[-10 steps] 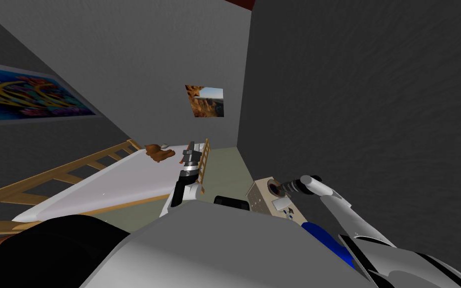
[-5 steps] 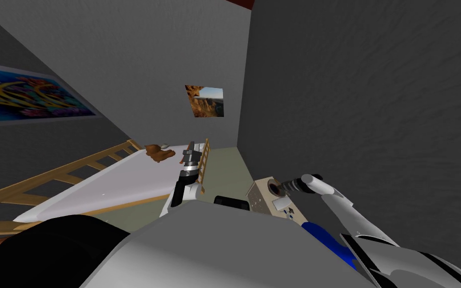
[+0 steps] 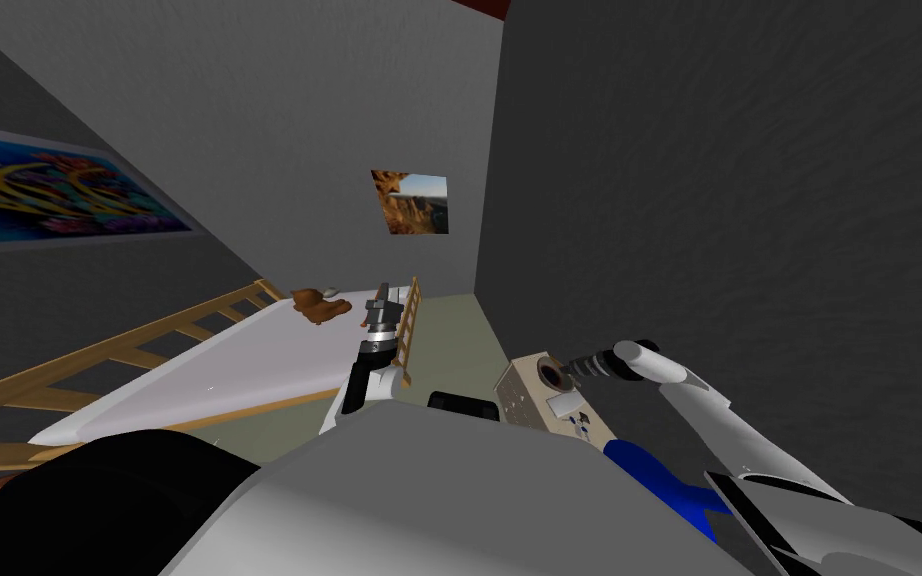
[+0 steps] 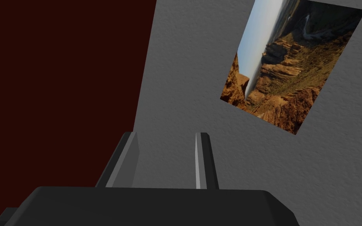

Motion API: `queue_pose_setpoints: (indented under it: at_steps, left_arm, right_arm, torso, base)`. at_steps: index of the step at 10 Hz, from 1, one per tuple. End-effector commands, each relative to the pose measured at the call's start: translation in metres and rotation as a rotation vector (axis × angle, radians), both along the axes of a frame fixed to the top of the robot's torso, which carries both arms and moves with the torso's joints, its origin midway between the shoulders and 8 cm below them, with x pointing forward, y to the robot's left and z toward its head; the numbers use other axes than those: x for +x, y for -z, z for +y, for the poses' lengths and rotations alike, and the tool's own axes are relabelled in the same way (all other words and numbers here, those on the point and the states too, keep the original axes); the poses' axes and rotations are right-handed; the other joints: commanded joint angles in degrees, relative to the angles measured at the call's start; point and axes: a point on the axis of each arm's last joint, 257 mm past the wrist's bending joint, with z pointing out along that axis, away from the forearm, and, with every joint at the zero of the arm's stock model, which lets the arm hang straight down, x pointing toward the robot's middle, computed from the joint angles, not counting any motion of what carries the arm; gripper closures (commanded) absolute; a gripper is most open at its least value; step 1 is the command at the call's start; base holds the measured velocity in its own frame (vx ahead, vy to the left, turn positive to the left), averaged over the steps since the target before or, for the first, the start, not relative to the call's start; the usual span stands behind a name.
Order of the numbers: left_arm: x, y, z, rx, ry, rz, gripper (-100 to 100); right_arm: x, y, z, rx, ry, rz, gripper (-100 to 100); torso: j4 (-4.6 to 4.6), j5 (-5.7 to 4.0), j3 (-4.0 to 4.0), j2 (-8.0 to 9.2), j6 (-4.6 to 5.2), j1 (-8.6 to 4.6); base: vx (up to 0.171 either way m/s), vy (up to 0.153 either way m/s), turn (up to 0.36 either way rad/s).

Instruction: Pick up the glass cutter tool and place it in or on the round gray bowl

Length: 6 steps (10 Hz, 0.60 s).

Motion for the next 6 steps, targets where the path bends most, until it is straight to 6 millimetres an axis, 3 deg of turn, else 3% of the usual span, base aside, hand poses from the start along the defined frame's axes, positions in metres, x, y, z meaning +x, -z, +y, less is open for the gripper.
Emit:
queue_pose_setpoints:
  at_steps: [1, 6]
  left_arm:
    - [0.0, 0.0, 0.0, 0.0, 0.0, 0.0, 0]
    - [0.0, 0.0, 0.0, 0.0, 0.0, 0.0, 0]
  right_arm:
    - [0.0, 0.0, 0.0, 0.0, 0.0, 0.0, 0]
    - [0.0, 0.0001, 0.0, 0.0, 0.0, 0.0, 0]
  torso:
    - [0.0, 0.0, 0.0, 0.0, 0.0, 0.0]
    - [-0.01, -0.03, -0.03, -0.05, 0.0, -0.1]
  base:
    - [0.0, 0.0, 0.0]
    - [0.0, 0.0, 0.0]
